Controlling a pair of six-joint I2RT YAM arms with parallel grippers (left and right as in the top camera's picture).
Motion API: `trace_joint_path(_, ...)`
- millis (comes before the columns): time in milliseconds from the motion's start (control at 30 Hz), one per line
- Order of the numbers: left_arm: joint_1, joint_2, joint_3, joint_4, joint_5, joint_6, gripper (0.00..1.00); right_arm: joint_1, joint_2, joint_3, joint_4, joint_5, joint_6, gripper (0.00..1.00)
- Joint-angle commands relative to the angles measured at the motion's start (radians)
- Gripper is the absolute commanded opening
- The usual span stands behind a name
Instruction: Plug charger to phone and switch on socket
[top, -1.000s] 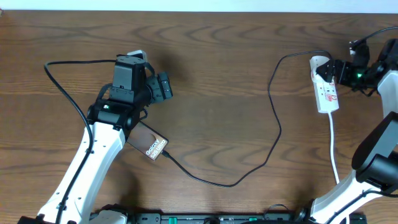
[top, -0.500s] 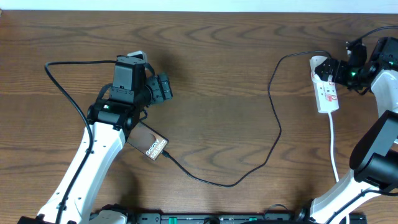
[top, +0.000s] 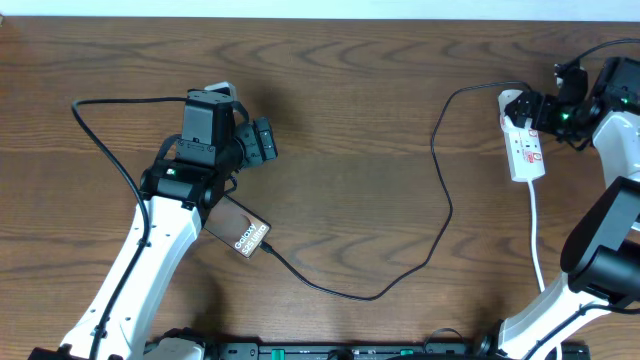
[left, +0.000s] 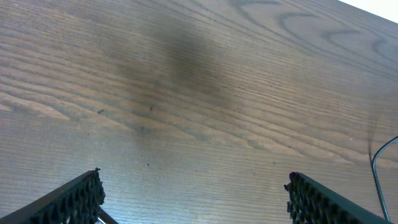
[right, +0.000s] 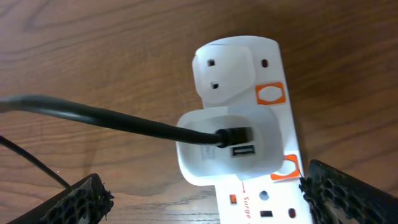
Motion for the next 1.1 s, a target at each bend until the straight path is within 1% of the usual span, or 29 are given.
trace_joint_path(0,-0.004,0.005,0.022,-0.009,-0.013,-0.01,0.92,0.014,0.016,-0.01,0.003,0.001,0.008,0.99)
trace_joint_path(233,-0.004,0.005,0.022,-0.016,-0.013,-0.009,0.92,0.015,0.069,-0.01,0.01,-0.003,0.019,0.98)
trace_joint_path(800,-0.004,0.005,0.022,-0.016,-0.013,-0.01,0.92,0.015,0.088,-0.01,0.024,-0.004,0.03,0.99)
trace_joint_path(1067,-0.004,0.005,0.022,-0.016,-0.013,-0.01,0.92,0.023,0.147,-0.01,0.019,-0.064,0.039,0.99)
